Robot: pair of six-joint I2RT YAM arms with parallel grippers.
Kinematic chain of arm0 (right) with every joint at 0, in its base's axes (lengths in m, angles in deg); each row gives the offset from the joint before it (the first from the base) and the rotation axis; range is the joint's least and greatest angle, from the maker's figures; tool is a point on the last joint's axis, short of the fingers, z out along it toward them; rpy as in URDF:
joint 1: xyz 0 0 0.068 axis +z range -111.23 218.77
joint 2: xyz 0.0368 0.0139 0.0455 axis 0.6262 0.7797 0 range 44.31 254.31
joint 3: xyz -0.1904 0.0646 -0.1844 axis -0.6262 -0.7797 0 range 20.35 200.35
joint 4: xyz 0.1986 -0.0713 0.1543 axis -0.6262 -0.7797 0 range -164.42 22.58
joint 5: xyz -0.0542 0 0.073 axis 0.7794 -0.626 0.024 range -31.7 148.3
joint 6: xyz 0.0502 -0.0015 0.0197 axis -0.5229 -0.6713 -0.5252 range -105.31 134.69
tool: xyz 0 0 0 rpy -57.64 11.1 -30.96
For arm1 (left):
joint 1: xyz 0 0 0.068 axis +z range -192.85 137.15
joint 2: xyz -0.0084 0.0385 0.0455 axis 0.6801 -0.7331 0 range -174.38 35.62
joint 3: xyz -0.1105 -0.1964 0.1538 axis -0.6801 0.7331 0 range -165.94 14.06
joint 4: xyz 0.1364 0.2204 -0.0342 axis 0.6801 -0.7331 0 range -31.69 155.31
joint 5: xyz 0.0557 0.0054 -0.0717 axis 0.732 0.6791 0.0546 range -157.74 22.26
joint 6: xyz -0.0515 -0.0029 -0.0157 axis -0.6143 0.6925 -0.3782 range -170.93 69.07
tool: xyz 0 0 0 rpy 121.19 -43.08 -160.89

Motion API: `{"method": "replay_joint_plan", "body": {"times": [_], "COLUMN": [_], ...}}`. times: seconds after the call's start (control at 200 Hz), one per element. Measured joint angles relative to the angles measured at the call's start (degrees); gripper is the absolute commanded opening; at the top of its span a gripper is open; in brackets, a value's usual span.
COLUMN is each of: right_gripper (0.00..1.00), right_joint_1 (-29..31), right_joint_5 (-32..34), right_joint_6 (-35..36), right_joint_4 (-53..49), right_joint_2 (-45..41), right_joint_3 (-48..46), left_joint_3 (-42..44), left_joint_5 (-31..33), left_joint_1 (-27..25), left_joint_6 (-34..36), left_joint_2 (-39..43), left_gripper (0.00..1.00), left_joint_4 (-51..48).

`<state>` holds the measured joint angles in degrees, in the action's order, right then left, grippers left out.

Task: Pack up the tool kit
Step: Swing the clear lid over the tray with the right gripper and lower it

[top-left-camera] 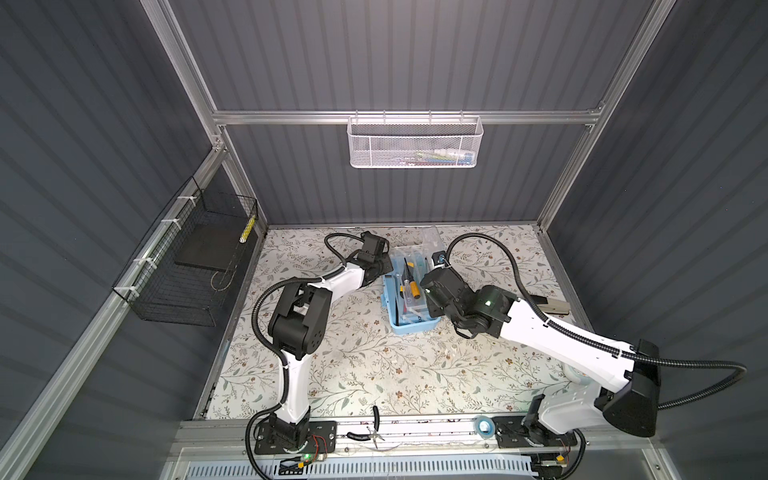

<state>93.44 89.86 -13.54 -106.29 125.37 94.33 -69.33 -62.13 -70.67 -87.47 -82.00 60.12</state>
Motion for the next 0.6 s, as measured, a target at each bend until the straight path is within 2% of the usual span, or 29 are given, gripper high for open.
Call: {"method": "replay_joint_plan", "body": {"times": [0.26,0.55,0.6], "right_gripper": [0.23,0.29,0.3], "right_joint_1": [1.44,1.49,1.22], "right_joint_5": [-7.13,-9.73,-10.05], "right_joint_6": [-1.22,-1.36,-1.4], "right_joint_4": [5.07,8.87,9.51], "right_joint_2": [-0.57,-2.97,-3.39], "right_joint_3": [0.0,-0.07,-0.28], "left_joint_3": [0.0,0.66,0.66], "left_joint_5": [-0.94,-0.59,-0.61], "left_joint_1": [-1.16,-1.73,-1.73], "left_joint_6": [-2.21,-4.48,-4.46], "left_joint_2": [-0.04,-0.02,-0.02], "left_gripper": [0.0,0.0,0.09], "left_joint_4": [-0.11,0.13,0.13]}}
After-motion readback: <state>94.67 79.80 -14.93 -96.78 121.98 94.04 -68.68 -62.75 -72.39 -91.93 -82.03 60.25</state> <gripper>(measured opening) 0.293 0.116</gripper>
